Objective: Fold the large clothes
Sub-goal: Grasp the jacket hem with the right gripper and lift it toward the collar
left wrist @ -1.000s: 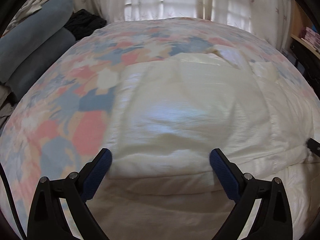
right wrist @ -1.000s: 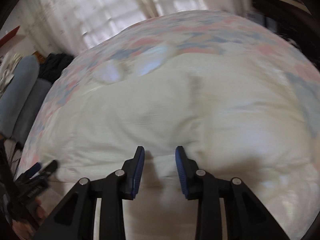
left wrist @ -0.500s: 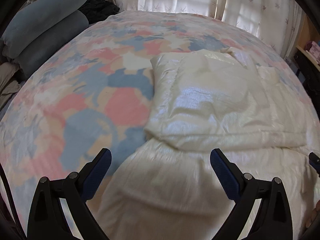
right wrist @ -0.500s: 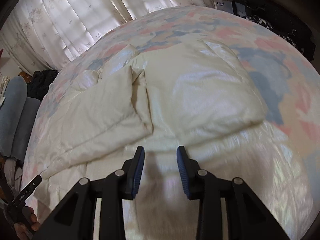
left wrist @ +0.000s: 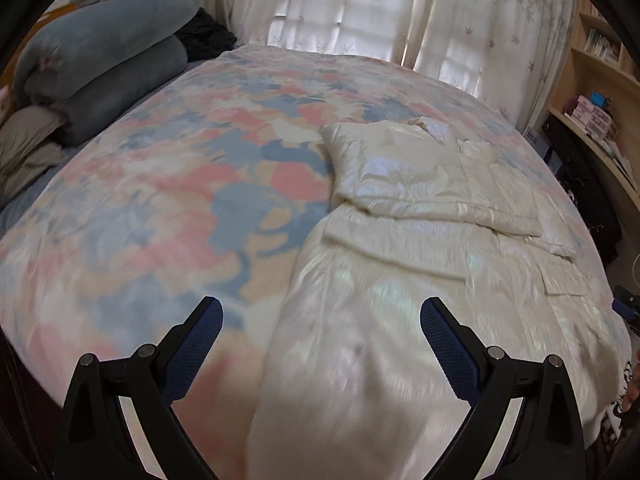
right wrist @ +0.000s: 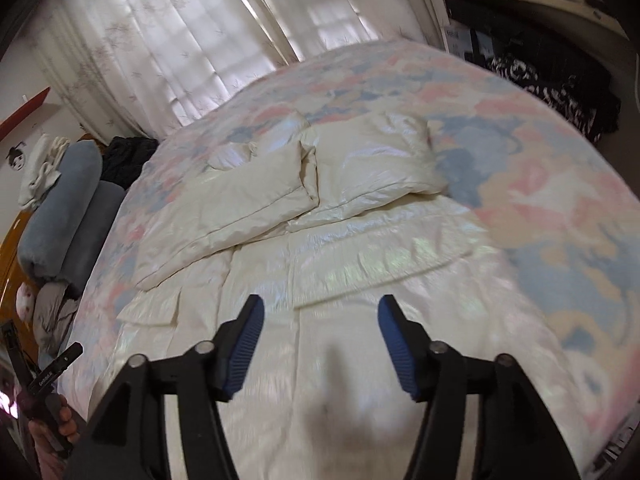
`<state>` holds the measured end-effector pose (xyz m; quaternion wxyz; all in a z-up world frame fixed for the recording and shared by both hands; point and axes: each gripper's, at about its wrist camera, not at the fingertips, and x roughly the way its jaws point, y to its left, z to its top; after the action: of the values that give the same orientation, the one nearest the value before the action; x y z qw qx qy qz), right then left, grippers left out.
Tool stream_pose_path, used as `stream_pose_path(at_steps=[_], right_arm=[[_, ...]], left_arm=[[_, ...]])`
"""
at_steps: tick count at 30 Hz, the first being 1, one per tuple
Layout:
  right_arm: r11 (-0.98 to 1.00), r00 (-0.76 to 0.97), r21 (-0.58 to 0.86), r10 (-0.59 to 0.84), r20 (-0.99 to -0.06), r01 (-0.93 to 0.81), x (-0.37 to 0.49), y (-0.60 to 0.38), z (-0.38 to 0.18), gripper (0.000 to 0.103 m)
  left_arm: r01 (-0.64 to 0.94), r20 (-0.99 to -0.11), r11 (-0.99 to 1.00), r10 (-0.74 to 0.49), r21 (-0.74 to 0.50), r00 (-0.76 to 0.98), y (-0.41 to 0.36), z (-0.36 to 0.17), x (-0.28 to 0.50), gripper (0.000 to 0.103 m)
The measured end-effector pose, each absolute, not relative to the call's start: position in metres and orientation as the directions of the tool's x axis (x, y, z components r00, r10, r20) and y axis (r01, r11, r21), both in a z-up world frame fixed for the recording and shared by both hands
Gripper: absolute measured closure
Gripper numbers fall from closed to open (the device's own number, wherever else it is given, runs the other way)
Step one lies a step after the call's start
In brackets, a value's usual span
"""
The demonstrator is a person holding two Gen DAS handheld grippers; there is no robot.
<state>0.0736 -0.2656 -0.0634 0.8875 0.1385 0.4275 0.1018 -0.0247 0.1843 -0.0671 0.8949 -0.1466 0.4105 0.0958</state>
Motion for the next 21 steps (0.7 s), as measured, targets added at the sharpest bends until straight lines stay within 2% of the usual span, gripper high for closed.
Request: stream_pose_path(at_steps=[4,9,16,18,21], right_arm=[[0.944,0.631,0.323,0.29,-0.72,-0.065,0.043,-0.289,-0.047,0.031],[0.967,0.653,0.253,0.199,-0.731,-0.012,0.009,-0.325,-0.043,0.03],[0.963,0.629,0.225,0.084,-0.772,0.147,-0.023,-0.39,-0.072,0.03],[0.952,0.618,0.251,0.092,-0.781,0.175,-0.031,-0.405,-0.085,0.03],[0.909,0.603,0.368,0.185,-0.776,0.195,-0.036,-0.42,-0.107,0.03]], left_arm=[[-0.303,-0.772,0.929,0.031,-0.212,0.635,0.195,-0.076,-0.063,0.005],[-0.318,-0.776,0.925,0.042,-0.208,0.629,0.204,-0.09,-0.085,0.005],[-0.295,-0.787,0.893,-0.099,-0.34,0.609,0.207,-0.119,-0.088,0.005],[-0.29,-0.791,0.878,-0.147,-0.38,0.593,0.208,-0.129,-0.085,0.005],[-0.291,-0.788,0.864,-0.177,-0.411,0.589,0.206,-0.138,-0.08,0.005]])
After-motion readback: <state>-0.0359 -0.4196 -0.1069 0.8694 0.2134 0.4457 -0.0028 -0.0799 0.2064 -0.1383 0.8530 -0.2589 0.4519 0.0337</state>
